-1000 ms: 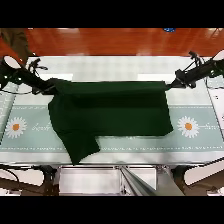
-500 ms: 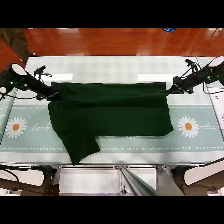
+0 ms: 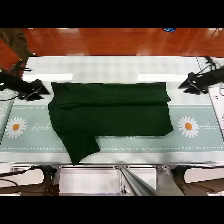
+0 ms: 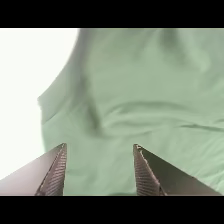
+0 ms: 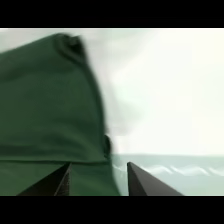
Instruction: Fold the shirts.
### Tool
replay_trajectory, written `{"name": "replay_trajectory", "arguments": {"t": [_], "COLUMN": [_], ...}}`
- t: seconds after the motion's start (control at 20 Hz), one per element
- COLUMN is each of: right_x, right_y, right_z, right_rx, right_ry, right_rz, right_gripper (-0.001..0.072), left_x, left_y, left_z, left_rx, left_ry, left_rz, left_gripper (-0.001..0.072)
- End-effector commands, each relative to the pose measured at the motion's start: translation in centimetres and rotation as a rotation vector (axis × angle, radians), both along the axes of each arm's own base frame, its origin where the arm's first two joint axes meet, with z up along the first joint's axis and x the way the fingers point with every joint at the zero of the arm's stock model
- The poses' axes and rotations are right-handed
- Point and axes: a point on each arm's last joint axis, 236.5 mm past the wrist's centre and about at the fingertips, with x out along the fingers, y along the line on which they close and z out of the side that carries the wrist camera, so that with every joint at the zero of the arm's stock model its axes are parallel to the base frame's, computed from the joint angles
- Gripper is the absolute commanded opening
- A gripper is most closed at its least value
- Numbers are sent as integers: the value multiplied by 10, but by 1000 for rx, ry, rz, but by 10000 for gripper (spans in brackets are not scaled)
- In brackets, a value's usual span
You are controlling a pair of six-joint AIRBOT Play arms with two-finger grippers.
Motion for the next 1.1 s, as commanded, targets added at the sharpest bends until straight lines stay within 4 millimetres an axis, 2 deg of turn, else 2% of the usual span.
{"name": "replay_trajectory", "arguments": {"t": [0.0, 0.1, 0.2, 0.3, 0.35, 0.45, 0.7, 0.95, 1.0, 1.05], "right_x": [-23, -39, -53, -70, -76, -83, -89, -86, -84, -82], "right_y": [-10, 29, 62, 81, 84, 88, 94, 92, 87, 74], "right_z": [16, 27, 37, 40, 41, 45, 48, 52, 55, 57], "right_rx": [-1, 106, 193, 220, 219, 213, 233, 251, 257, 245], "right_ry": [-126, -231, -302, -320, -325, -329, -319, -325, -335, -343], "right_rz": [-143, -131, -136, -115, -111, -94, -78, -107, -128, -159], "right_gripper": [409, 409, 409, 409, 409, 409, 409, 409, 409, 409], "left_x": [-62, -102, -127, -157, -168, -175, -181, -191, -197, -201], "left_y": [28, 5, -18, -40, -48, -51, -69, -115, -124, -129], "left_z": [3, -16, -34, -56, -66, -79, -89, -99, -101, -103], "left_rx": [-24, -151, -242, -282, -295, -292, -308, -357, -361, -362], "left_ry": [2, -9, -19, 43, 79, 98, 158, 234, 257, 273], "left_rz": [151, 225, 295, 294, 294, 319, 259, 63, 20, -8], "left_gripper": [510, 510, 510, 510, 510, 510, 510, 509, 509, 507]}}
